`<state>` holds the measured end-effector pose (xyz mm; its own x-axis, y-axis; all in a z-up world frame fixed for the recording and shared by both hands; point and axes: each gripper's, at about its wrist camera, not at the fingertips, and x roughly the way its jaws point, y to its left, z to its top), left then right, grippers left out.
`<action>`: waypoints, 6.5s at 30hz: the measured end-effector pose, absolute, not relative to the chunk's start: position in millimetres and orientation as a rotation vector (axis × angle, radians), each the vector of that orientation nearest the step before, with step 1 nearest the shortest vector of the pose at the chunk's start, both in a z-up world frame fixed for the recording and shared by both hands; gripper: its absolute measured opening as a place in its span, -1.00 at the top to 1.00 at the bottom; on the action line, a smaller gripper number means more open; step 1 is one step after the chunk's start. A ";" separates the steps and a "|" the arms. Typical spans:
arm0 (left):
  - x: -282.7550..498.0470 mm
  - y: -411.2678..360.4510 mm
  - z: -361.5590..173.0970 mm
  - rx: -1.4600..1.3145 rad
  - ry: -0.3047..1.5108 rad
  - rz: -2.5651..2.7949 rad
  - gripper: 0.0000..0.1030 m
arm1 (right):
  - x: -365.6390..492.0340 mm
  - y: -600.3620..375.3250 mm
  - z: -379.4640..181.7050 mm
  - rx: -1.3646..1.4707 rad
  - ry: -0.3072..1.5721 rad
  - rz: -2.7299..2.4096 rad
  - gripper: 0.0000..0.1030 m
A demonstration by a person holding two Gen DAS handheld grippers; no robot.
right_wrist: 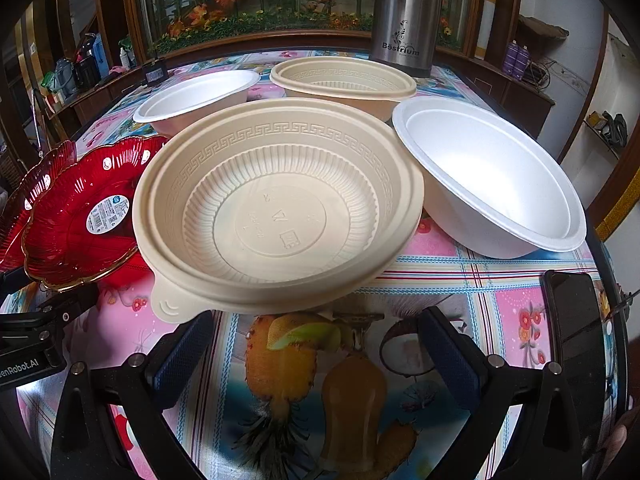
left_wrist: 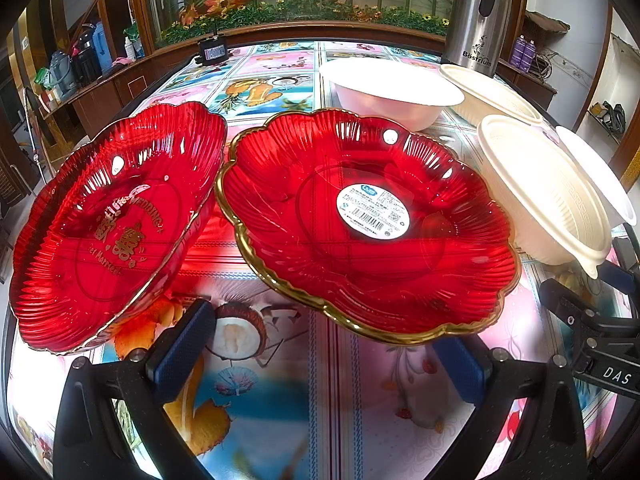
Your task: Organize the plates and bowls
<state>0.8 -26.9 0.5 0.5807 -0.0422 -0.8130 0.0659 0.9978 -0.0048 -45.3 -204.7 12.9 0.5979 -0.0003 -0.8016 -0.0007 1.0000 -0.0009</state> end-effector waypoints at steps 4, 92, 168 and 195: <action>0.9 -26.9 0.5 0.027 0.949 -0.063 -1.00 | -45.3 -204.7 12.8 -0.001 0.930 0.000 -0.99; 26.8 230.0 32.5 -0.378 0.999 0.045 0.49 | 62.8 -15.4 59.8 0.183 1.092 0.575 0.37; -98.8 24.6 75.9 -0.080 0.930 -0.323 -0.26 | -134.8 -220.8 43.9 0.309 1.017 0.447 0.76; -65.7 -17.2 32.2 -0.006 1.014 -0.325 0.53 | -116.0 -215.5 25.0 0.413 1.011 0.436 0.73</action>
